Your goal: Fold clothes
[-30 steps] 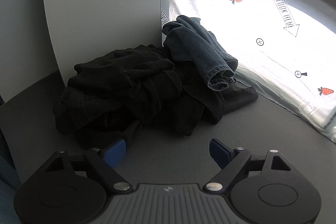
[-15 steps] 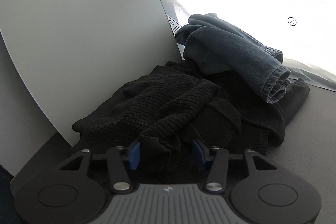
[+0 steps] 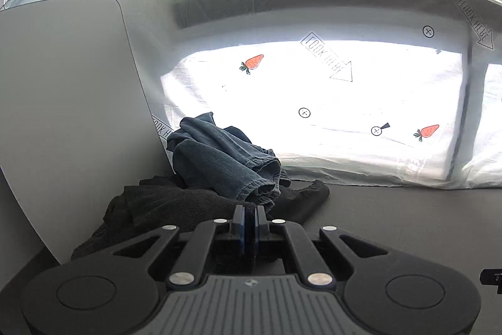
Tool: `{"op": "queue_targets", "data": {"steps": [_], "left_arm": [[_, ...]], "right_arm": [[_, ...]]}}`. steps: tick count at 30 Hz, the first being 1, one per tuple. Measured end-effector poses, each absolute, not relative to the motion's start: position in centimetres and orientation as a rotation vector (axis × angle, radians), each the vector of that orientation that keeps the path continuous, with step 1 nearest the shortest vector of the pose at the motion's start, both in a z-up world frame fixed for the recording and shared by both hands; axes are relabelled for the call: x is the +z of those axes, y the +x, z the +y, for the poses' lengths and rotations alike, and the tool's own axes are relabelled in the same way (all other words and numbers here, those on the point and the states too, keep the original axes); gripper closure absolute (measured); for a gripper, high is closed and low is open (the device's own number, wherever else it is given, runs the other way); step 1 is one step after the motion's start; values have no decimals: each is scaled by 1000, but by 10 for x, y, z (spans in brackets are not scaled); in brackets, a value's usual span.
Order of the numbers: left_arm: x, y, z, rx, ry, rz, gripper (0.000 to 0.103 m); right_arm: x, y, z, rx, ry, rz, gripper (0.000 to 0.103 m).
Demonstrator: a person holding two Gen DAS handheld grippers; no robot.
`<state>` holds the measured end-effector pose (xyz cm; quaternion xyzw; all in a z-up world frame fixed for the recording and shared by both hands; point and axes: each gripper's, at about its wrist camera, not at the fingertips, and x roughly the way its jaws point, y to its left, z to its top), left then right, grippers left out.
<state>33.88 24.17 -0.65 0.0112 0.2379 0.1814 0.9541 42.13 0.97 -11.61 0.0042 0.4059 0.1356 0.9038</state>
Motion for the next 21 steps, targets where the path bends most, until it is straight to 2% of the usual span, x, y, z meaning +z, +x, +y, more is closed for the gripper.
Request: {"op": "queue_targets", "data": {"steps": [9,11,13,14,17,21], "left_arm": [[-16,339,1,-205,-66,509,97],[-31,350,-43,-304,-93,551,90],[-49,360,-72,-364,-135,634,88],[-57,363,-82,-376,-158,671,75],[-66,367,-78,-337,-194,703,51],[-65,362,-38,-225,-249,723,42]], "right_arm": [[-92,395,-157,87,48,789,0],[-85,390,-199,8,71,778,0],[-83,384,-236,-64,100,772,0],[-83,381,-251,-93,112,769,0],[-86,375,-283,-161,141,763,0],[-96,379,-286,-143,170,775,0]]}}
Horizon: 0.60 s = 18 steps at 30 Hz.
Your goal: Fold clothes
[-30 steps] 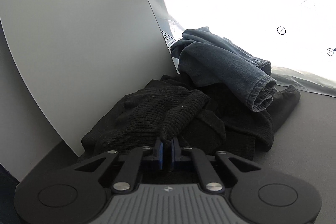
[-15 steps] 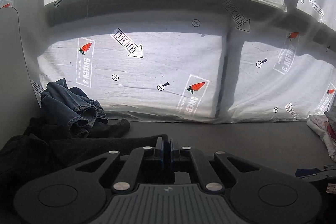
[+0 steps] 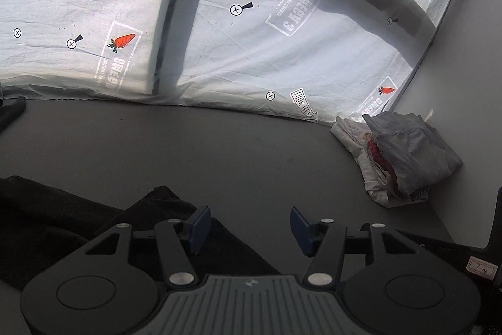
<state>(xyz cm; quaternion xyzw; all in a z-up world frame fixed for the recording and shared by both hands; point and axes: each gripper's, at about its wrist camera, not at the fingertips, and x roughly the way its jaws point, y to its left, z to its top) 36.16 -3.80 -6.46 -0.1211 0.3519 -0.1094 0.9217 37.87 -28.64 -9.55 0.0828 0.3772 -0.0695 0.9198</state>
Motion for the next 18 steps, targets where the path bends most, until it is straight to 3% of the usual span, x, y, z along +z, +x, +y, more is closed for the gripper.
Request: {"op": "queue_targets", "data": {"steps": [7,14,18], "left_arm": [[-89,337,71,184,-325,822,17],[-128,315,181,501,-427,967,14],[-140,319,230,544,-512,993,13]], "right_arm": [[-117,379,-209,40,39,796,1],[-135,370,-115,182,-175,805,6],[-155,371,-78,225,-256,857,20]]}}
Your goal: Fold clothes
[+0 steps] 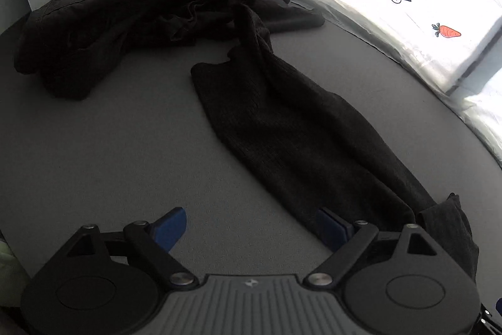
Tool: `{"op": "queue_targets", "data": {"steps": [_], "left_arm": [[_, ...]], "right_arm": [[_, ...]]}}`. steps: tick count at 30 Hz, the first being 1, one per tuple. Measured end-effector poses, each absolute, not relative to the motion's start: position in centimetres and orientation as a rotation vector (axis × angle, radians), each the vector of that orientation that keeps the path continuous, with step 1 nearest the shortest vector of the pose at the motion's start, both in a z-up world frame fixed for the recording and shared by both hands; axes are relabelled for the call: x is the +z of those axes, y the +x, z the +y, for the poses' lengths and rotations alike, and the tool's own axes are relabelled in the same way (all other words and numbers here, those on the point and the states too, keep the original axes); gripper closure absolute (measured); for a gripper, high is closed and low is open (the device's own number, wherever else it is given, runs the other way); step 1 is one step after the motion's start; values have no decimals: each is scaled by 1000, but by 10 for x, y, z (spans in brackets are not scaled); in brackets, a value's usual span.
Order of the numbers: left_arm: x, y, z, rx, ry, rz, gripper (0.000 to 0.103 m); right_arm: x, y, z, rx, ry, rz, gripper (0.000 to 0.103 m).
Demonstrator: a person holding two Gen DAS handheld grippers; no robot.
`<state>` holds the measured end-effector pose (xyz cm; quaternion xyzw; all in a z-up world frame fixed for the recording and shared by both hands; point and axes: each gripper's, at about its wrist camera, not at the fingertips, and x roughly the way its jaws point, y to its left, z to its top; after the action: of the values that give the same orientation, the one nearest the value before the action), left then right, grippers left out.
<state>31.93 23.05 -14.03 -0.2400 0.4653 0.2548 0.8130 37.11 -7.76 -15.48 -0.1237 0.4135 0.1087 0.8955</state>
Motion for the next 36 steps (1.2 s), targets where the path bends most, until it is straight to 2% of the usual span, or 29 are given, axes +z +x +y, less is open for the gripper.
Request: {"op": "queue_targets", "data": {"steps": [5,17,20,22,23,30,36], "left_arm": [[-155,349,279,580,-471,1003,13],[-206,395,323,562,-294,1039,13],[-209,404,324,573,-303,1037,13],[-210,409,325,572,-314,1034,13],[-211,410,325,576,-315,1035,13],[-214,409,330,591,-340,1036,9],[-211,417,331,589,-305,1047,8]], "right_arm": [[-190,381,-38,245,-370,924,35],[-209,370,-6,240,-593,907,42],[-206,369,-2,284,-622,919,61],[-203,370,-2,295,-633,917,89],[-201,371,-2,291,-639,910,97],[-175,398,-44,99,-629,807,98],[-147,460,-139,-298,-598,721,98]]}}
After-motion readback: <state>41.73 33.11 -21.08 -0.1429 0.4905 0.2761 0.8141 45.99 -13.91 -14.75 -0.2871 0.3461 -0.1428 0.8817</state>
